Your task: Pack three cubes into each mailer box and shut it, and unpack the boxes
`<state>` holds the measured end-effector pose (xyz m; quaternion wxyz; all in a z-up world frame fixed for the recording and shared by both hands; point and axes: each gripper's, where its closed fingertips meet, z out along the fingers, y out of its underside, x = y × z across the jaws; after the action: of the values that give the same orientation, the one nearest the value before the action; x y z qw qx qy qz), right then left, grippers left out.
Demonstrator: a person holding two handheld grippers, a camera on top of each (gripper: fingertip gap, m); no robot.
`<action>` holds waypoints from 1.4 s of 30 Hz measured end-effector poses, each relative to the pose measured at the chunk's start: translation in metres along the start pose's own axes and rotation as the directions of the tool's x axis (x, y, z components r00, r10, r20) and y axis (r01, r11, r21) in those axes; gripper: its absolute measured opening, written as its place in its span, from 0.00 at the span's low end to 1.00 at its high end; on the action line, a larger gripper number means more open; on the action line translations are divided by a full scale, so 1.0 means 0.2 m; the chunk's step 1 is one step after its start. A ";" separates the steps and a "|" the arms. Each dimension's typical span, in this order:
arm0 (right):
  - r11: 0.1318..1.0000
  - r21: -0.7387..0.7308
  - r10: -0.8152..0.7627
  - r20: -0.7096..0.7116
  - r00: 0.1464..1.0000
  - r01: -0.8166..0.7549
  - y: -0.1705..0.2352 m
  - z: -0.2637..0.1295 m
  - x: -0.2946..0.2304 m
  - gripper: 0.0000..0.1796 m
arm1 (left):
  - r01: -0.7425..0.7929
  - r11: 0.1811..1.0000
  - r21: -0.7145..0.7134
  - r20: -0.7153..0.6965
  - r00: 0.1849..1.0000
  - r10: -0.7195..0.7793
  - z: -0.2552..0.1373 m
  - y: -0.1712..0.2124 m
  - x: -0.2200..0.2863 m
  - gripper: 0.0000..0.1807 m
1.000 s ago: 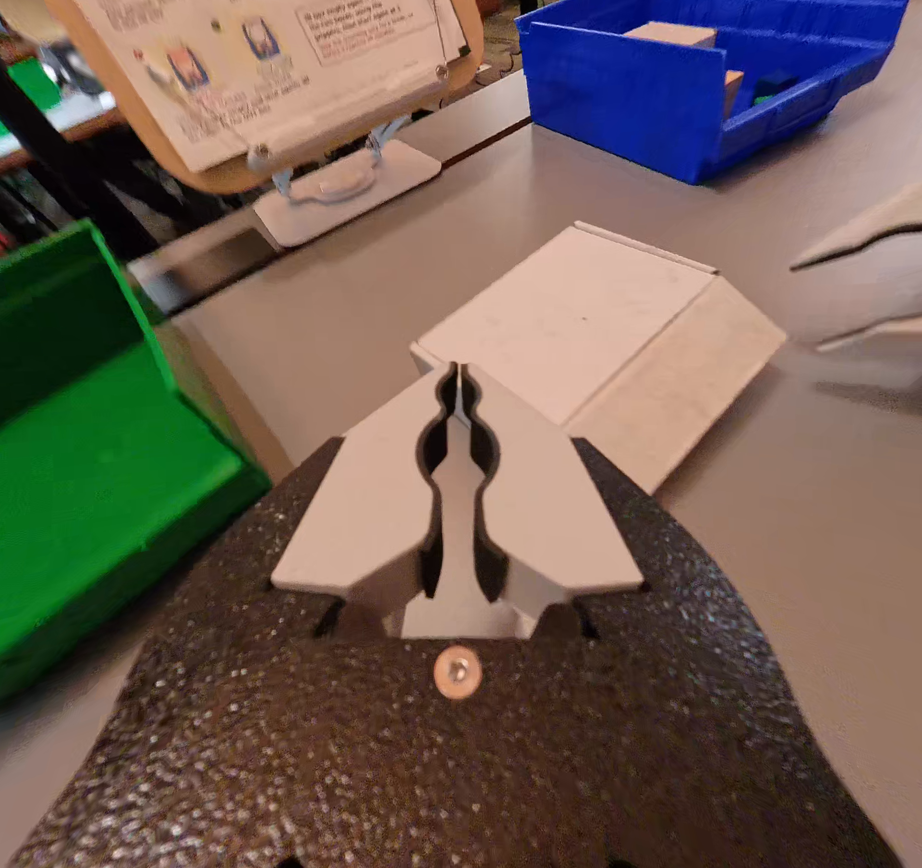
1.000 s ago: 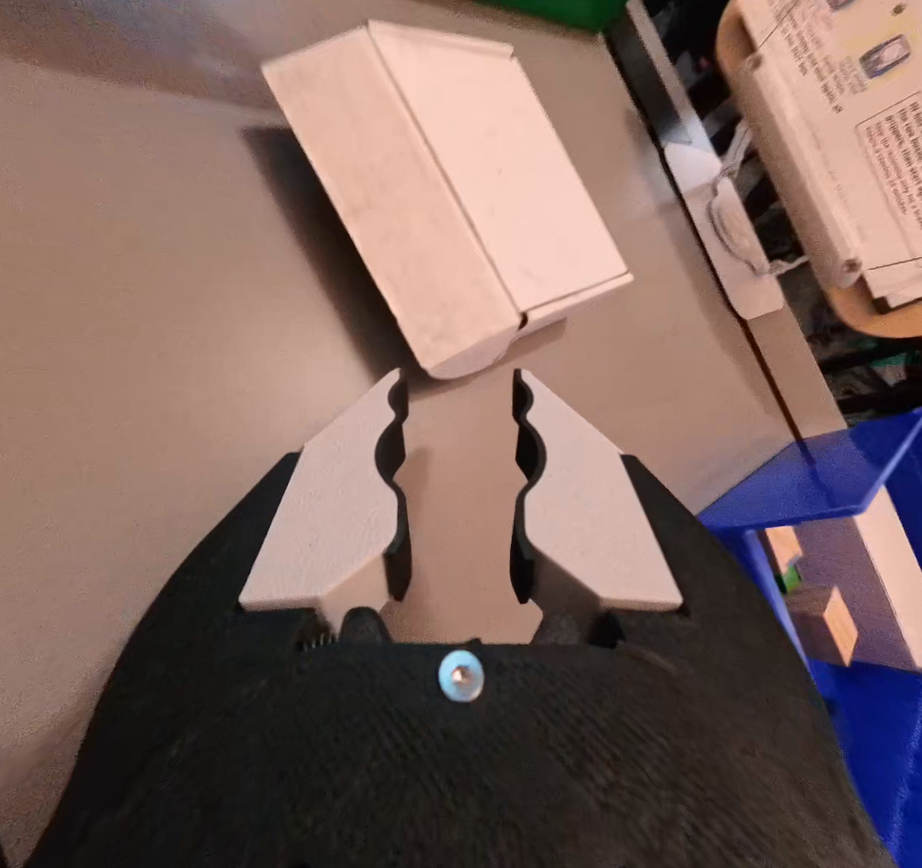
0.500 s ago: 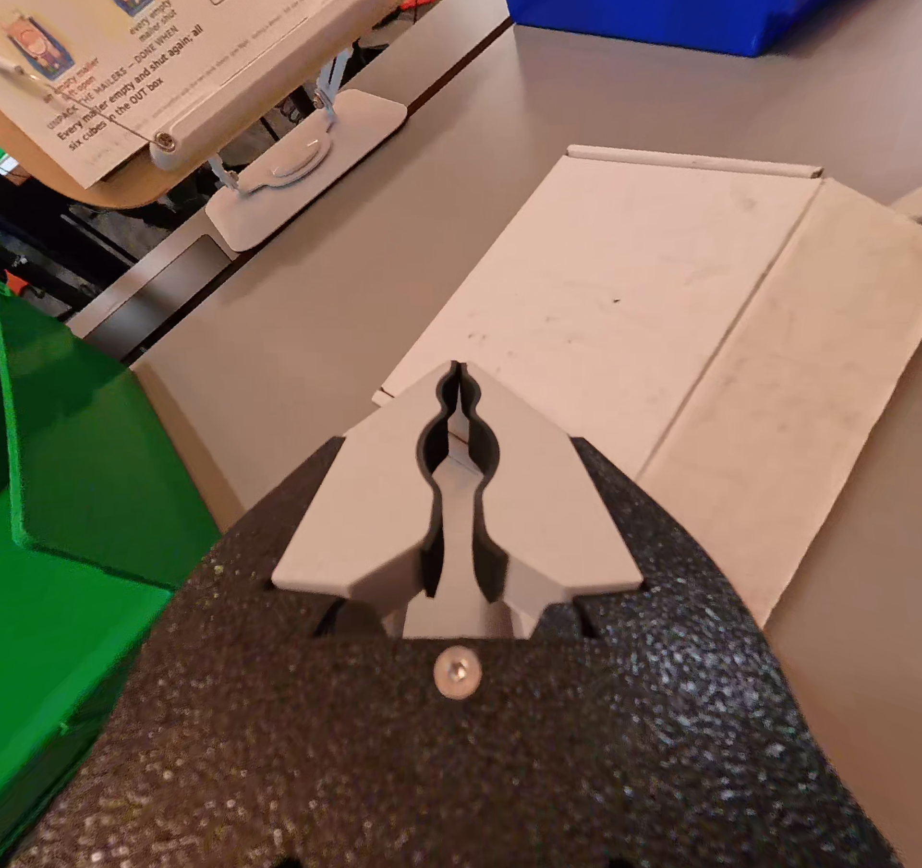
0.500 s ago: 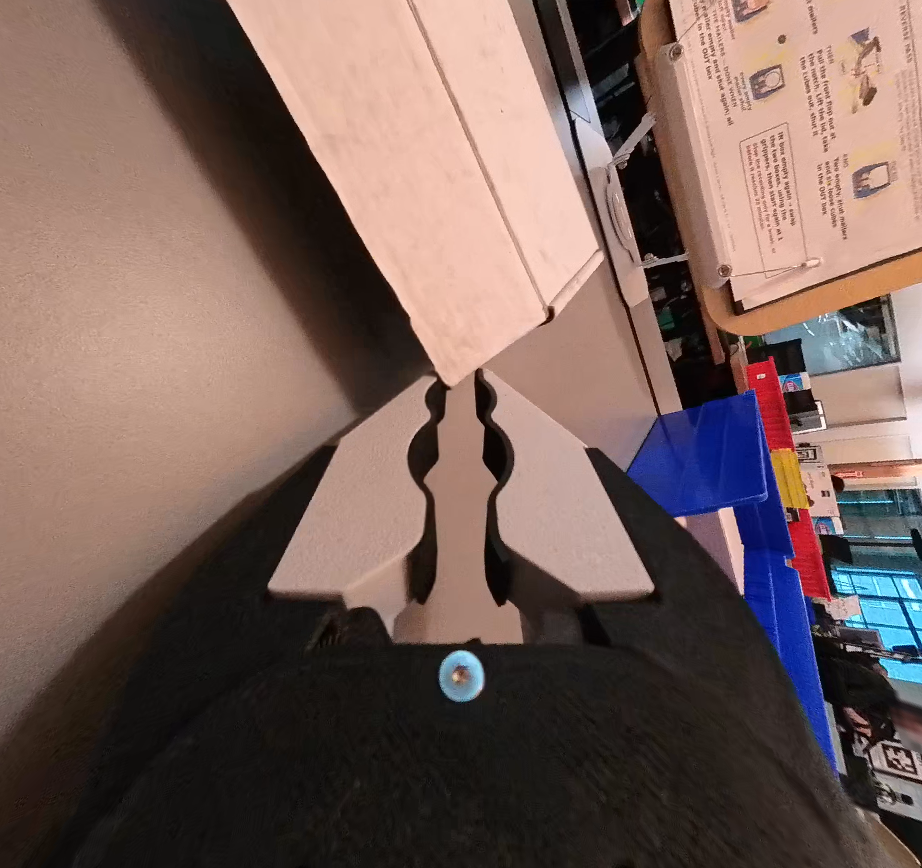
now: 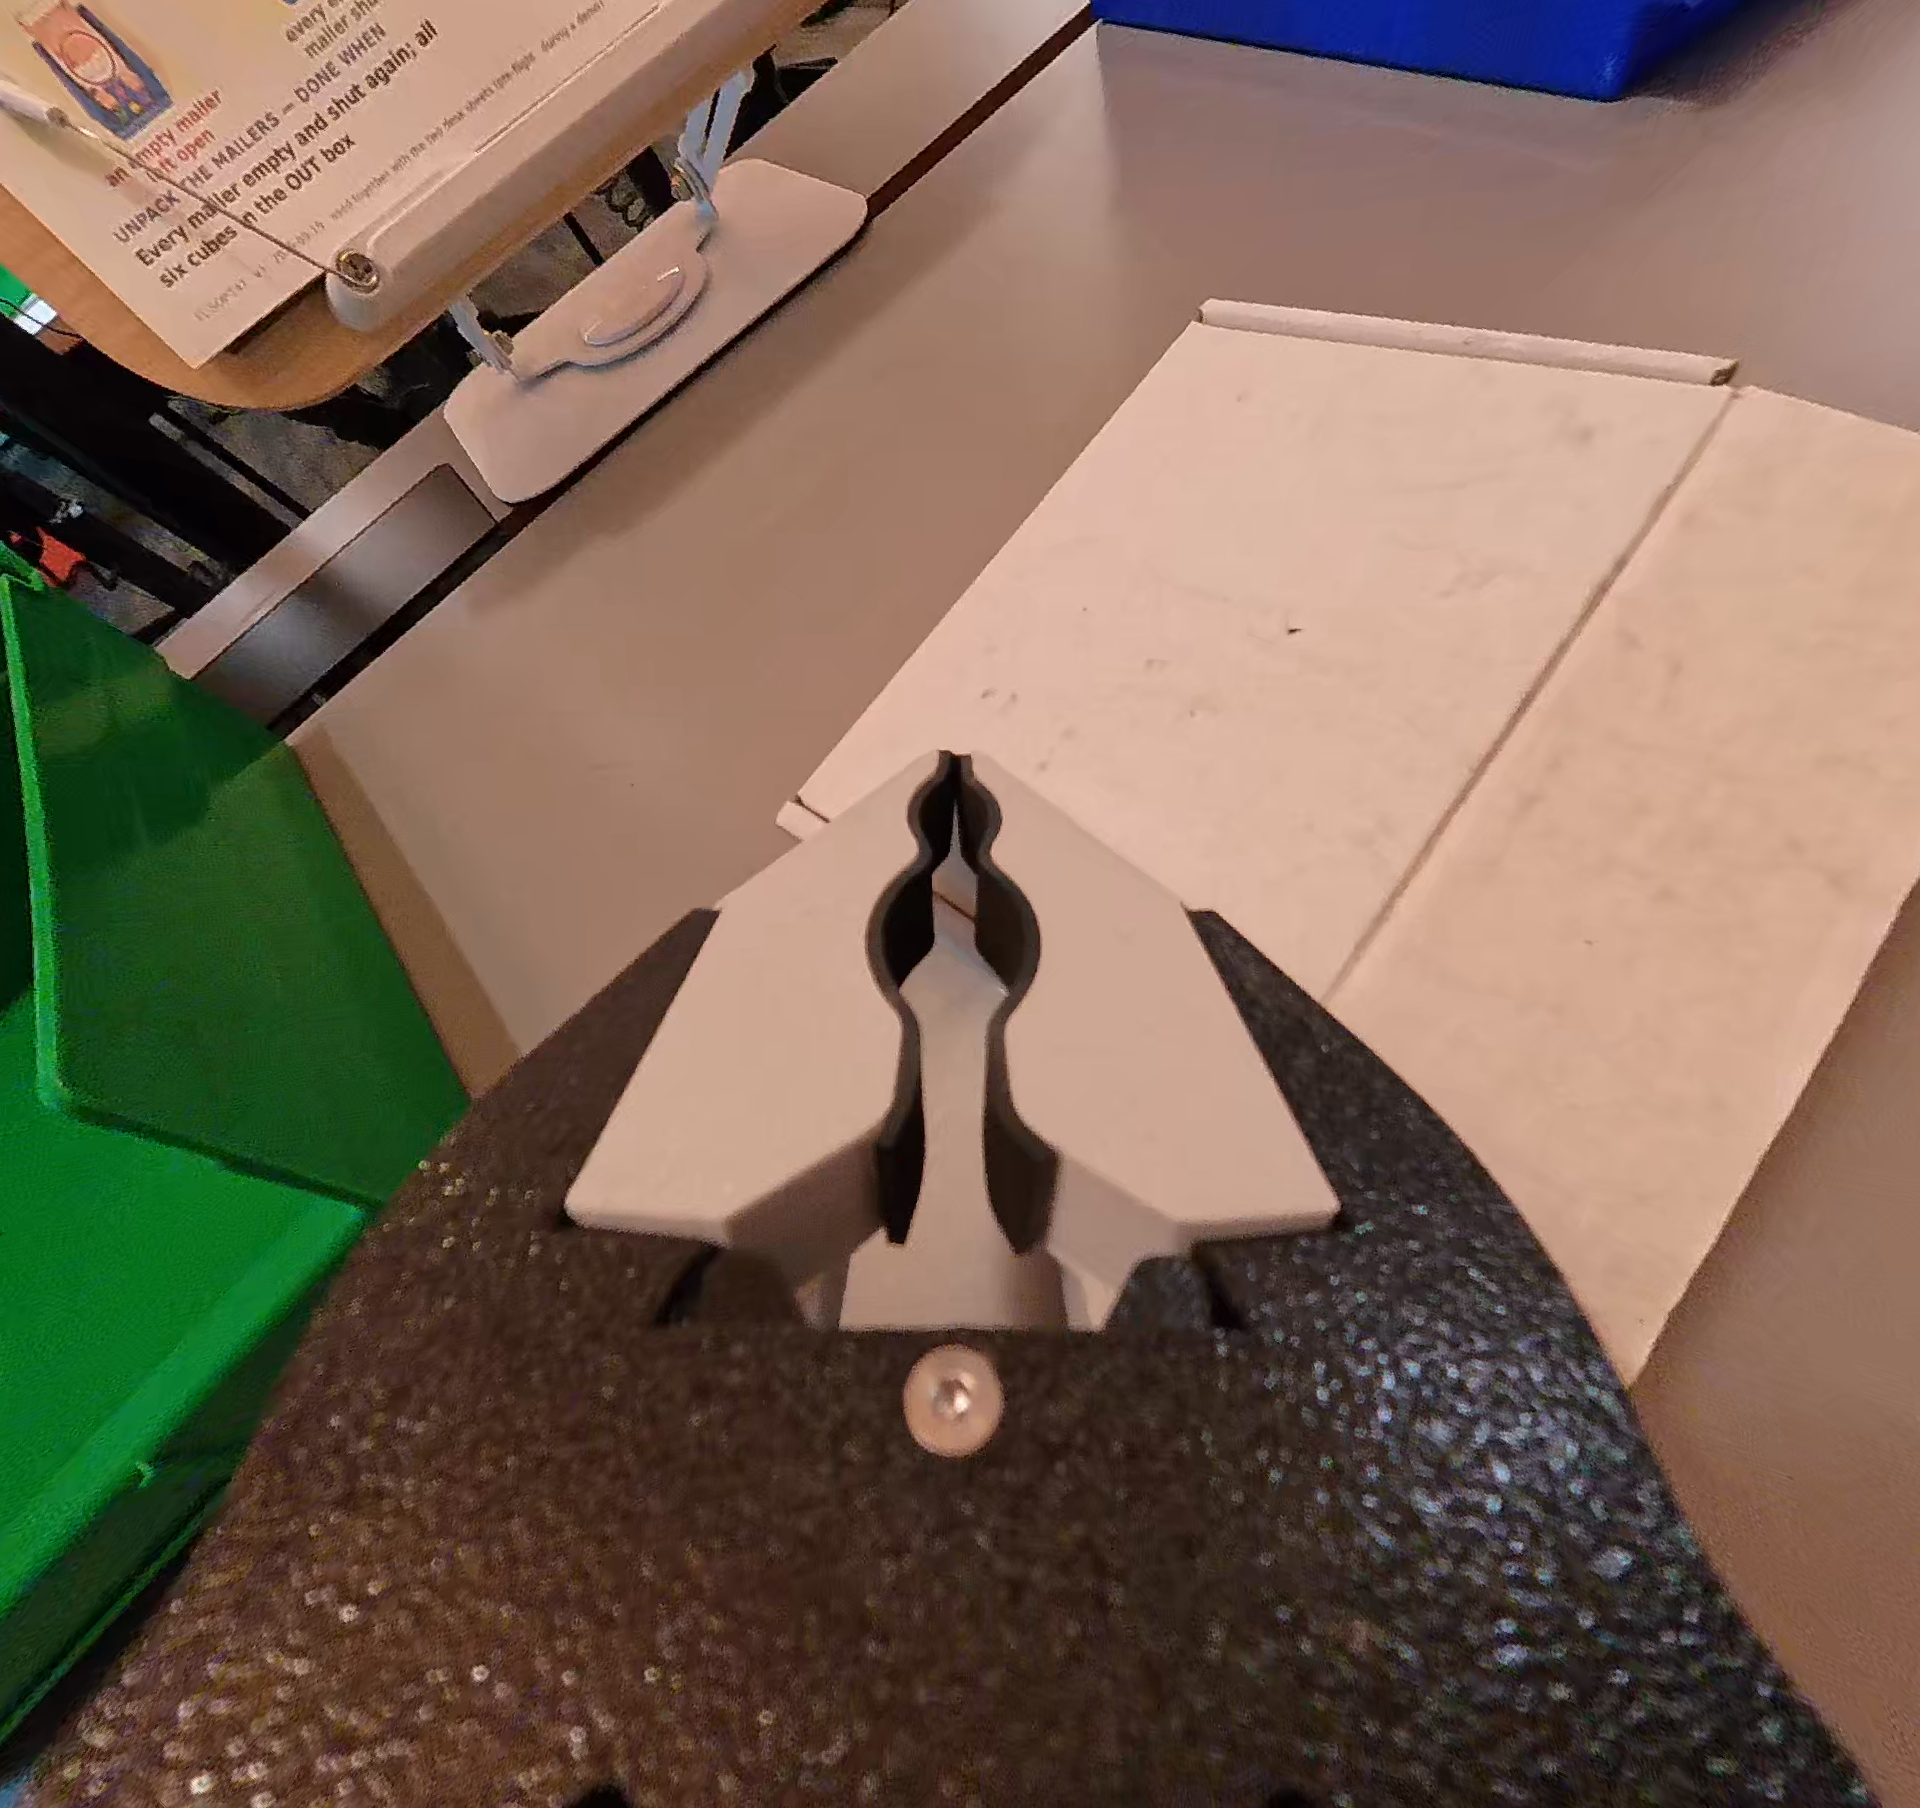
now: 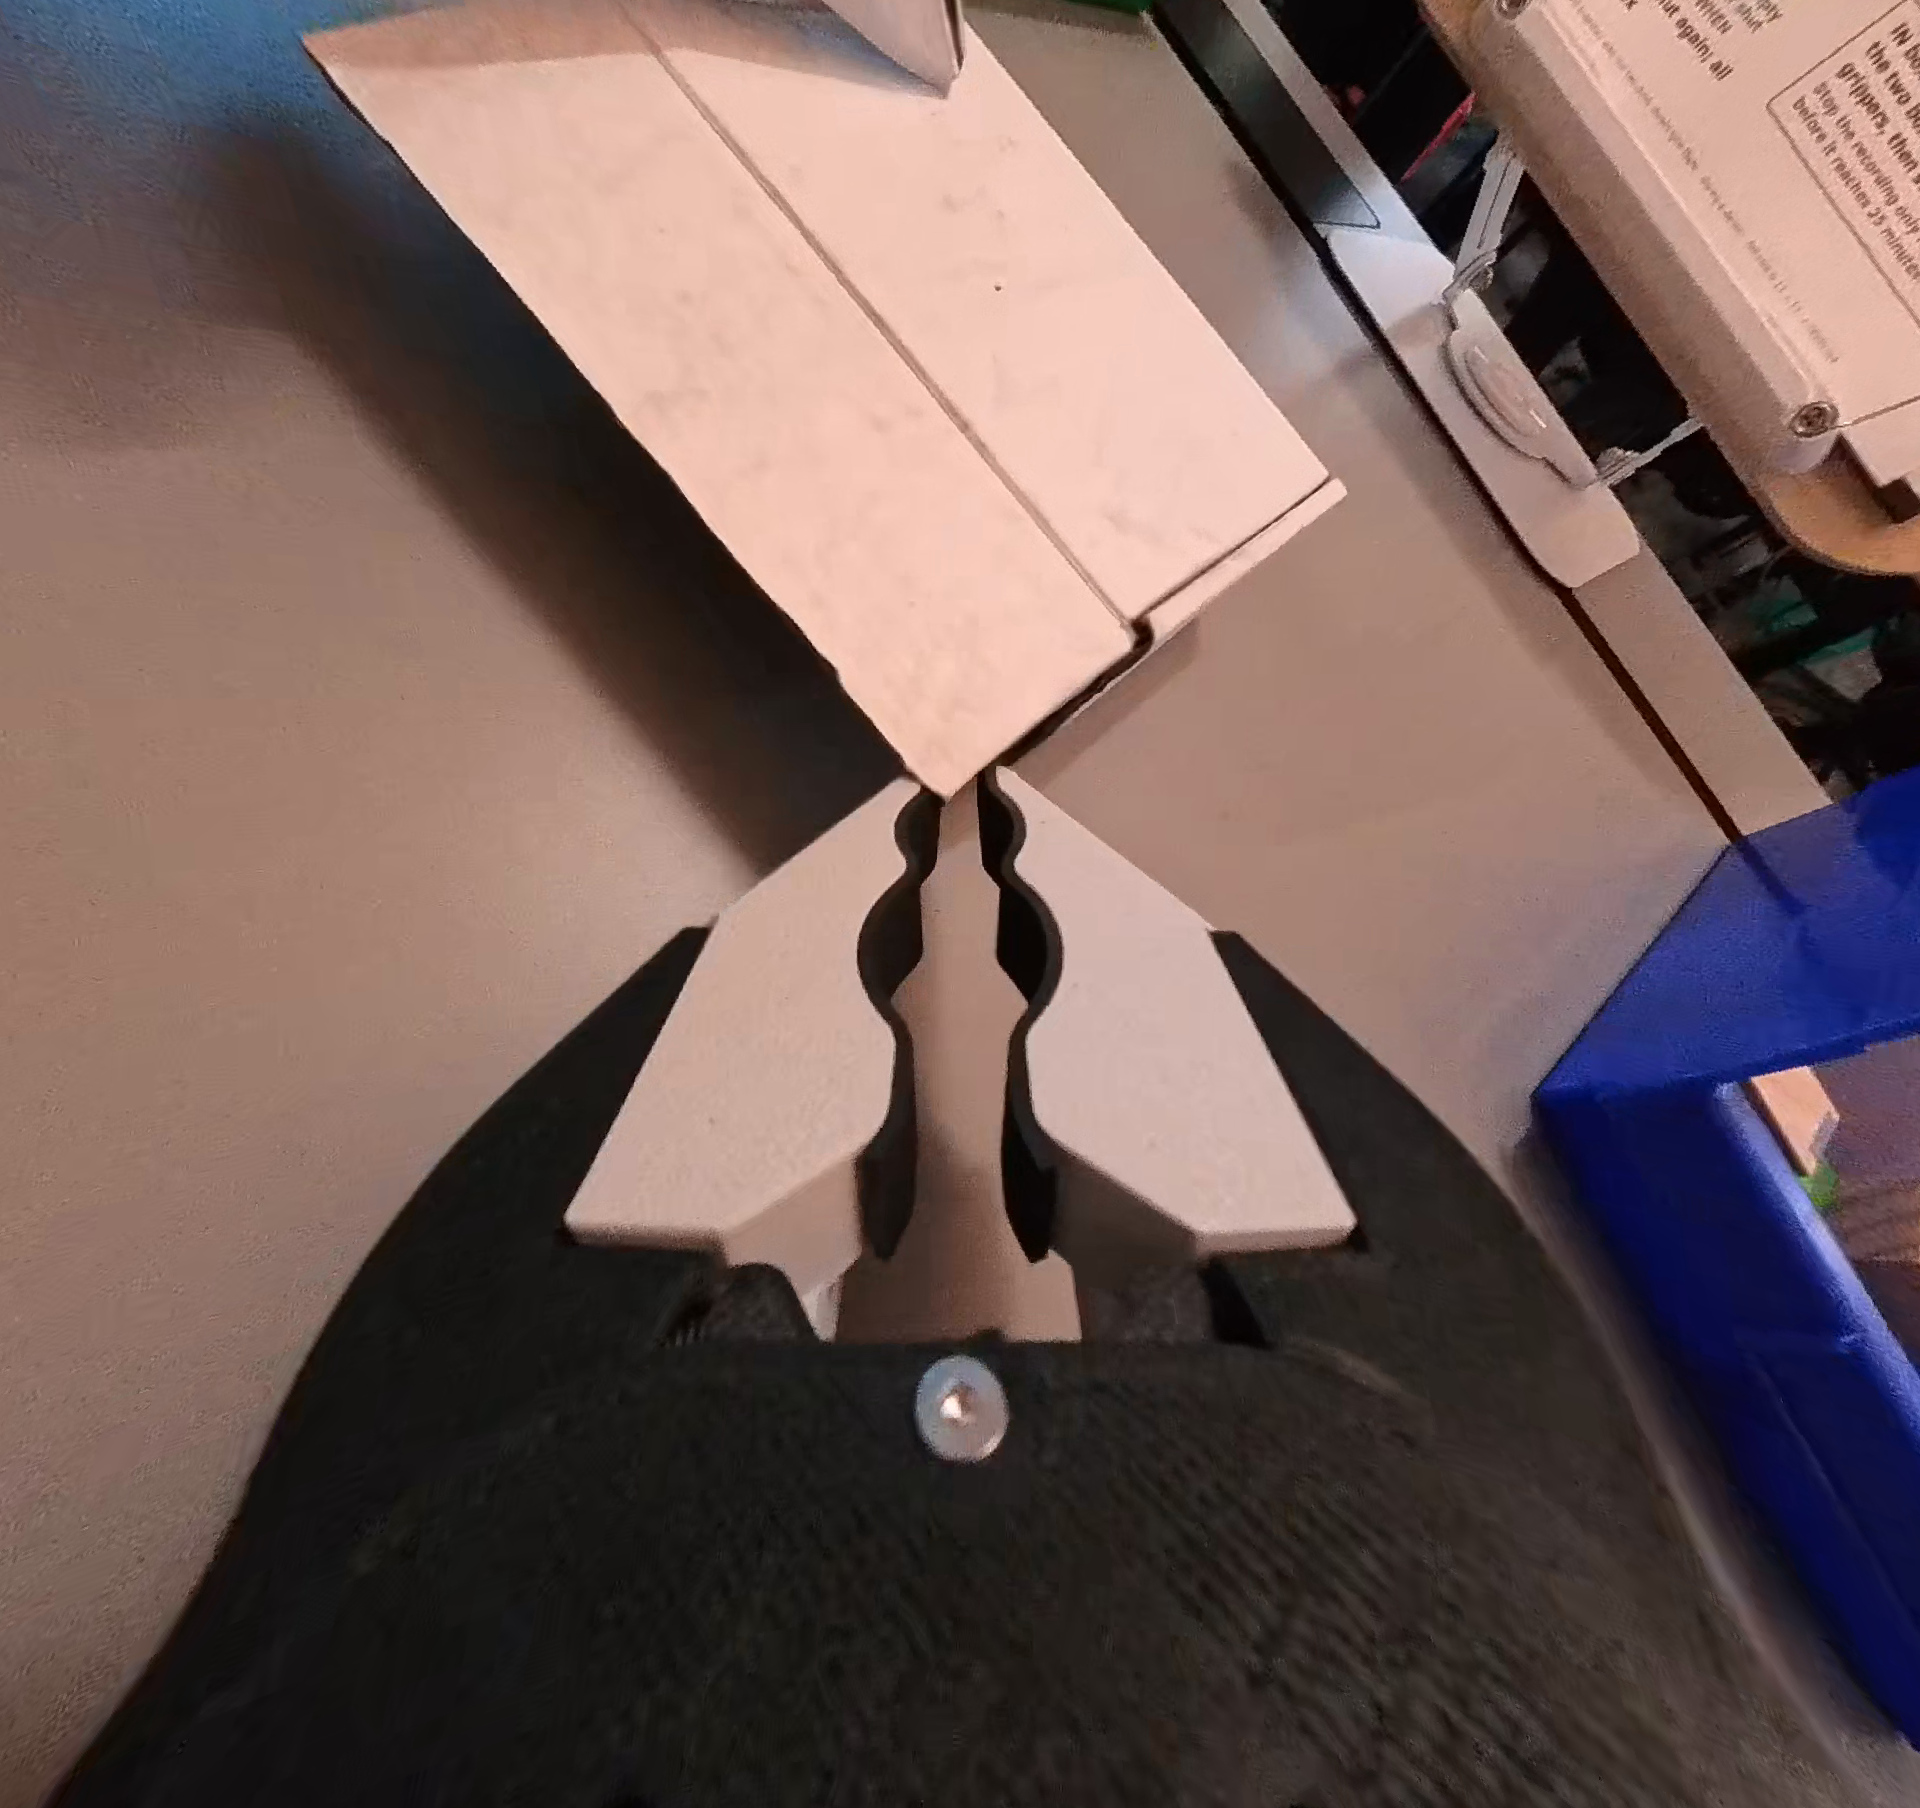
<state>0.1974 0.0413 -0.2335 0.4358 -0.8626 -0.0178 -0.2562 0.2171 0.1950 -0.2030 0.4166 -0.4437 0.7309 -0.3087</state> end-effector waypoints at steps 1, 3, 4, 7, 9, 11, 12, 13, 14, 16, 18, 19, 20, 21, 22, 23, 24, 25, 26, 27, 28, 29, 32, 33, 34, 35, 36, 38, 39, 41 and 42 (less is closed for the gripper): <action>1.000 -0.002 -0.011 -0.004 1.000 0.011 0.00 0.00 0.00 0.03 | 0.004 1.000 0.000 0.001 1.000 -0.004 0.00 0.00 0.00 0.00; 1.000 0.004 -0.028 0.014 1.000 0.028 0.00 0.00 0.00 0.05 | 0.002 1.000 0.004 0.010 1.000 -0.002 0.00 0.00 0.00 0.00; 0.999 0.010 -0.050 0.040 0.998 0.050 0.00 0.00 -0.01 0.11 | 0.001 1.000 0.006 0.018 1.000 -0.001 0.00 0.00 -0.01 0.00; 0.998 0.065 -0.032 0.135 0.990 0.023 -0.03 -0.06 -0.01 0.21 | 0.009 1.000 0.027 0.035 0.999 -0.010 0.00 0.01 -0.01 0.00; 0.980 0.163 0.081 0.206 0.975 -0.116 -0.11 -0.14 0.04 0.24 | 0.018 0.999 0.035 0.034 0.999 -0.019 0.00 0.01 -0.01 0.00; 0.927 0.231 0.223 0.295 0.929 -0.296 -0.18 -0.18 0.11 0.25 | 0.006 0.999 0.034 0.034 0.999 -0.008 0.00 0.01 -0.01 0.00; 0.903 0.243 0.275 0.305 0.912 -0.353 -0.20 -0.18 0.17 0.26 | -0.002 1.000 0.031 0.035 0.999 0.001 0.00 0.01 -0.01 0.00; 0.887 0.266 0.305 0.276 0.911 -0.377 -0.22 -0.15 0.24 0.27 | -0.009 1.000 0.028 0.034 0.999 0.008 0.00 0.01 -0.01 0.00; 0.879 0.292 0.312 0.241 0.919 -0.376 -0.24 -0.12 0.30 0.27 | -0.012 1.000 0.027 0.033 0.999 0.011 0.00 0.01 -0.01 0.00; 0.890 0.311 0.273 0.222 0.936 -0.334 -0.29 -0.04 0.35 0.29 | 0.005 1.000 0.024 0.022 1.000 -0.006 0.00 0.01 -0.01 0.00; 0.924 0.287 0.192 0.227 0.955 -0.254 -0.34 0.06 0.35 0.28 | 0.042 0.999 0.019 0.003 0.999 -0.042 0.00 0.01 -0.01 0.00; 0.943 0.272 0.130 0.233 0.964 -0.193 -0.36 0.12 0.33 0.24 | 0.054 0.998 0.016 -0.004 0.999 -0.054 0.00 0.01 -0.01 0.00; 0.959 0.254 0.063 0.235 0.970 -0.124 -0.37 0.16 0.30 0.17 | 0.060 0.998 0.013 -0.007 0.998 -0.060 0.00 0.01 -0.01 0.00; 0.975 0.215 0.010 0.212 0.977 -0.056 -0.37 0.21 0.29 0.12 | 0.062 0.998 0.011 -0.007 0.998 -0.061 0.00 0.01 -0.01 0.00; 0.986 0.167 -0.036 0.175 0.984 0.007 -0.36 0.25 0.30 0.08 | 0.063 0.998 0.011 -0.005 0.998 -0.063 0.00 0.01 -0.01 0.00; 0.989 0.134 -0.077 0.143 0.987 0.057 -0.36 0.29 0.30 0.03 | 0.068 0.998 0.011 -0.002 0.998 -0.068 0.00 0.01 -0.01 0.00; 0.990 0.104 -0.107 0.132 0.985 0.094 -0.35 0.31 0.29 0.00 | 0.076 0.997 0.014 0.001 0.997 -0.076 0.00 0.00 -0.01 0.00; 0.991 0.051 -0.129 0.130 0.983 0.123 -0.32 0.34 0.28 0.00 | 0.085 0.996 0.022 0.001 0.996 -0.085 0.00 0.00 -0.01 0.00; 0.988 -0.006 -0.152 0.116 0.982 0.153 -0.28 0.35 0.28 0.00 | 0.096 0.995 0.027 -0.001 0.995 -0.096 0.00 0.00 -0.01 0.00; 0.986 -0.015 -0.165 0.110 0.980 0.168 -0.29 0.35 0.28 0.00 | 0.111 0.993 0.034 -0.005 0.994 -0.110 -0.01 0.00 -0.01 0.00; 0.986 -0.030 -0.161 0.108 0.981 0.165 -0.29 0.35 0.28 0.00 | 0.132 0.990 0.041 0.002 0.991 -0.132 -0.02 0.01 -0.01 0.00; 0.986 -0.043 -0.153 0.107 0.982 0.158 -0.28 0.36 0.28 0.00 | 0.159 0.985 0.060 0.019 0.987 -0.161 -0.06 0.01 -0.02 0.00; 0.988 -0.050 -0.141 0.113 0.984 0.147 -0.28 0.36 0.28 0.00 | 0.231 0.957 0.177 -0.063 0.973 -0.223 -0.21 -0.03 0.04 0.00; 0.989 -0.048 -0.136 0.115 0.984 0.143 -0.28 0.36 0.28 0.00 | 0.232 0.951 0.204 -0.111 0.971 -0.213 -0.27 -0.03 0.08 0.00; 0.989 -0.045 -0.132 0.118 0.984 0.139 -0.28 0.36 0.28 0.00 | 0.217 0.952 0.214 -0.150 0.971 -0.187 -0.31 -0.01 0.12 0.03; 0.990 -0.043 -0.125 0.122 0.985 0.131 -0.28 0.36 0.28 0.00 | 0.185 0.961 0.205 -0.170 0.974 -0.151 -0.35 0.03 0.17 0.11; 0.992 -0.043 -0.116 0.126 0.985 0.123 -0.28 0.36 0.28 0.00 | 0.136 0.975 0.179 -0.172 0.979 -0.105 -0.36 0.08 0.20 0.17; 0.992 -0.044 -0.108 0.133 0.985 0.114 -0.28 0.36 0.28 0.00 | -0.004 0.992 0.122 -0.157 0.987 0.024 -0.39 0.16 0.28 0.19; 0.993 -0.045 -0.106 0.133 0.985 0.113 -0.28 0.36 0.28 0.00 | -0.089 0.989 0.117 -0.146 0.984 0.105 -0.40 0.18 0.32 0.17; 0.992 -0.046 -0.109 0.130 0.985 0.116 -0.28 0.36 0.27 0.00 | -0.202 0.978 0.054 -0.107 0.973 0.206 -0.39 0.22 0.36 0.16; 0.992 -0.047 -0.111 0.128 0.985 0.118 -0.28 0.36 0.27 0.00 | -0.224 0.975 0.009 -0.108 0.969 0.223 -0.37 0.25 0.38 0.15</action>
<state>0.2613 0.1201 -0.2015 0.3947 -0.8861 -0.0879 -0.2265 0.1120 0.1535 -0.2347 0.4077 -0.3418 0.7983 -0.2823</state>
